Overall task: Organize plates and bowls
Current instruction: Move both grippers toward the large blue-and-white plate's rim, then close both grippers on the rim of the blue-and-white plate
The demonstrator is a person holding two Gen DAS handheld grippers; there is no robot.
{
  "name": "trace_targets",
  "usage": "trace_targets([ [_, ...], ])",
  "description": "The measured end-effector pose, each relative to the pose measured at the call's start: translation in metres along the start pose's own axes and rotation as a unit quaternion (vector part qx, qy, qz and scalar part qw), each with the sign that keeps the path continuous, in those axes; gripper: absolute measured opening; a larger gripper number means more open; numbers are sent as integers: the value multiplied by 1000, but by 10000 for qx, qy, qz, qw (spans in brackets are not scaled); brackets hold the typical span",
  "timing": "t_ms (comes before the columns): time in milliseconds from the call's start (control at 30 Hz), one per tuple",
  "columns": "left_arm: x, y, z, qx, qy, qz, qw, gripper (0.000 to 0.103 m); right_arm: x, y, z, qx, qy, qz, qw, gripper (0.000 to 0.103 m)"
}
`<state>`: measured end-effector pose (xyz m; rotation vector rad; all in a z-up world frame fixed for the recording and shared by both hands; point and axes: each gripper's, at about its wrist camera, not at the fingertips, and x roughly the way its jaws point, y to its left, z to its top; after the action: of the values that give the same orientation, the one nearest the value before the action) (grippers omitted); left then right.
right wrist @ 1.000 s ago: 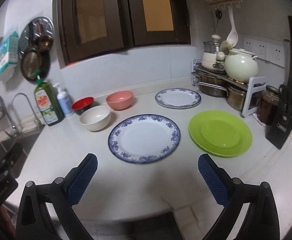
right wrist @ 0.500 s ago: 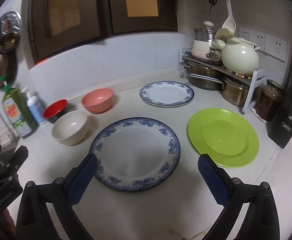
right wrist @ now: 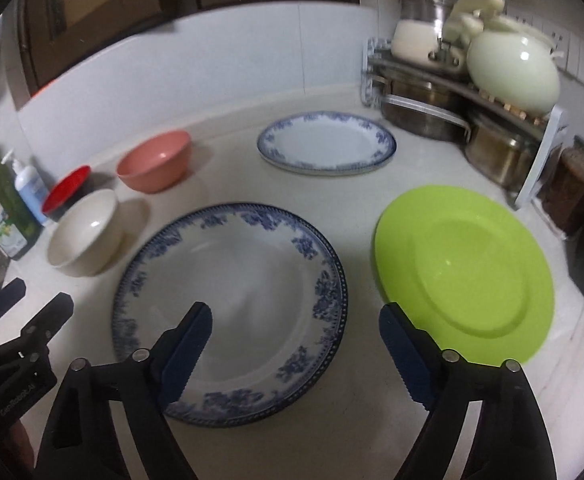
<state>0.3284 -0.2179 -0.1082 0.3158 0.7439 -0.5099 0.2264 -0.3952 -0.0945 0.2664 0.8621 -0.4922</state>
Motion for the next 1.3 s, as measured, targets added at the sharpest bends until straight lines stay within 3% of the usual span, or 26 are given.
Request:
trace_targets([
  [300, 31, -11, 6, 30, 228, -109, 9997, 71, 40, -14, 0, 52, 434, 120, 9990, 72],
  [933, 63, -18, 9, 1, 715, -347, 9968, 47, 72, -18, 9, -35, 668, 209, 9975, 54],
  [1300, 71, -23, 10, 181, 1053, -600, 9925, 43, 78, -15, 14, -278, 955, 25, 9950, 39],
])
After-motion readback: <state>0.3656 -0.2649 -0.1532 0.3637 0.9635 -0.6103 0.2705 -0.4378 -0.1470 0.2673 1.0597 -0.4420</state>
